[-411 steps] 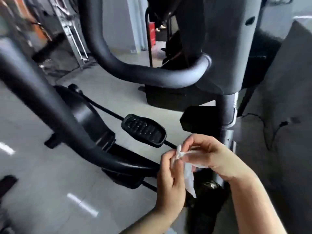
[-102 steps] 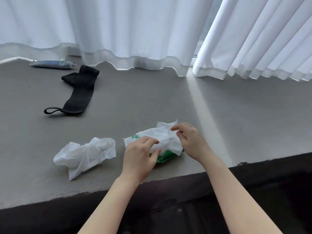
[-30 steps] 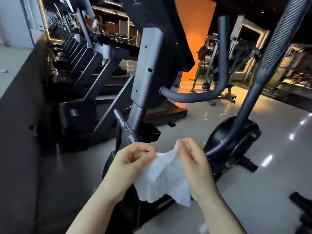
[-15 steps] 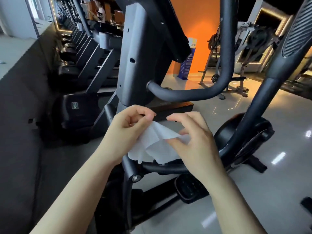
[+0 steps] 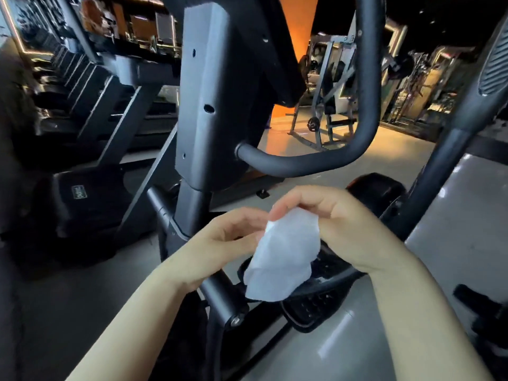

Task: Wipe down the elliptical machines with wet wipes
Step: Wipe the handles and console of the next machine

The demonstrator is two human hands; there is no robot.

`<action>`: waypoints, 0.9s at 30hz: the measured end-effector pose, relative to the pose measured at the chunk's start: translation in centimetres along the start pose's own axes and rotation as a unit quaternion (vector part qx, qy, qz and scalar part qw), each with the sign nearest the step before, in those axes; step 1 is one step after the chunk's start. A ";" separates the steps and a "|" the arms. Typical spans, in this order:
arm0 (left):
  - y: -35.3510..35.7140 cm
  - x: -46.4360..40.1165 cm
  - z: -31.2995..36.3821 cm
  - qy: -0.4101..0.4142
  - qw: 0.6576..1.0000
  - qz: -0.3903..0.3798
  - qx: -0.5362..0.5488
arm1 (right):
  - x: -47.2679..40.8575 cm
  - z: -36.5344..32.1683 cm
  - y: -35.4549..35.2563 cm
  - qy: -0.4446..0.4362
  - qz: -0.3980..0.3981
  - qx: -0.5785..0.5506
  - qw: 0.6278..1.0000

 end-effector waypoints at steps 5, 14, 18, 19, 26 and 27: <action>-4.2 -1.1 -0.7 -0.020 0.983 -0.151 -0.102 | -0.9 0.4 1.9 0.031 -0.078 0.081 0.993; -5.9 -6.4 5.1 0.162 0.961 -0.106 -0.197 | 0.8 1.6 0.8 0.217 0.257 0.052 0.940; -9.4 -6.1 7.2 0.326 0.814 0.231 -0.421 | 0.1 1.8 -1.4 0.233 0.345 -0.014 0.909; -10.1 -5.4 7.2 0.366 0.755 0.294 -0.457 | 0.2 2.0 -1.9 0.239 0.345 -0.027 0.907; -14.0 -9.9 1.7 0.340 0.678 0.346 -0.551 | -2.0 -1.1 -5.9 0.122 0.527 0.195 0.818; -14.1 -10.1 1.5 0.344 0.682 0.342 -0.547 | -3.6 -2.5 -5.1 0.081 0.535 0.301 0.785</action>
Point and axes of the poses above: each hand's wrist, its own x-axis away from the middle knuckle, its own y-axis out of the palm, z = x × y, the point moved 7 cm from there along -x, towards the middle knuckle, and after that the axes turned 6 degrees about -z, right-handed, at the moved point
